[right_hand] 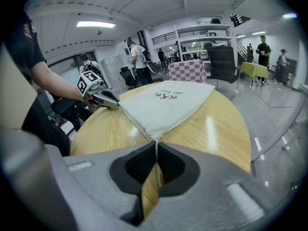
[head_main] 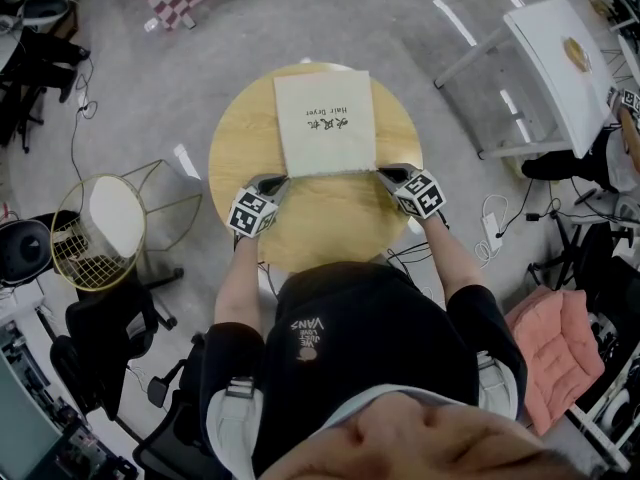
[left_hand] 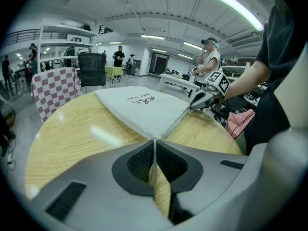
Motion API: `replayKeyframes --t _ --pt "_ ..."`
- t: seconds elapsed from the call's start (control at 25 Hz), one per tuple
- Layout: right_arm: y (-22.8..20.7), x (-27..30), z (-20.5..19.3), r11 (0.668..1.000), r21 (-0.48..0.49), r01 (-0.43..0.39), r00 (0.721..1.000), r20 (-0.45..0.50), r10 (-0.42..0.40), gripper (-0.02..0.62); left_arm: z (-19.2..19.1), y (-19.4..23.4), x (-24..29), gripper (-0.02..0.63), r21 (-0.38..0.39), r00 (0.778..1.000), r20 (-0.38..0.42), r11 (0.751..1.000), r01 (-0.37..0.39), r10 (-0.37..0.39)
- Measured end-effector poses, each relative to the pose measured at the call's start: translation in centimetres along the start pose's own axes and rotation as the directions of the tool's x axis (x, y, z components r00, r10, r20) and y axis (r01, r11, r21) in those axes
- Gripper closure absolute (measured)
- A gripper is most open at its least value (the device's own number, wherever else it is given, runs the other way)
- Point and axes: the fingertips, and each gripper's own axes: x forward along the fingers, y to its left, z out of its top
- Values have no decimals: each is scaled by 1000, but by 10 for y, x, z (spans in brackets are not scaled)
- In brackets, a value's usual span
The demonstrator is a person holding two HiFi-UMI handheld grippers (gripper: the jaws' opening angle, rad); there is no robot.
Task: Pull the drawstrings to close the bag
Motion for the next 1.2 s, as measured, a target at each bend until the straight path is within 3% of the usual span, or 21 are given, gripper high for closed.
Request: replayKeyframes --t 0.2,0.36,0.56,0.92,1.2 --pt "-1 -3 4 999 44 26 999 22 -27 588 1 1 -2 588 -68 1000 -1 998 -12 12" --pt "-3 -4 4 993 99 66 997 38 -70 588 0 3 0 588 -113 997 -30 991 -77 75" --pt "-5 -4 5 979 163 122 990 53 -132 589 1 6 -2 588 -212 988 -32 965 -157 153" --pt "-11 -6 12 930 296 217 967 67 -246 590 1 5 -10 588 -343 973 -21 912 -223 229" --pt "-22 -20 23 879 361 312 926 89 -366 591 18 -2 -19 588 -368 960 10 894 -256 279"
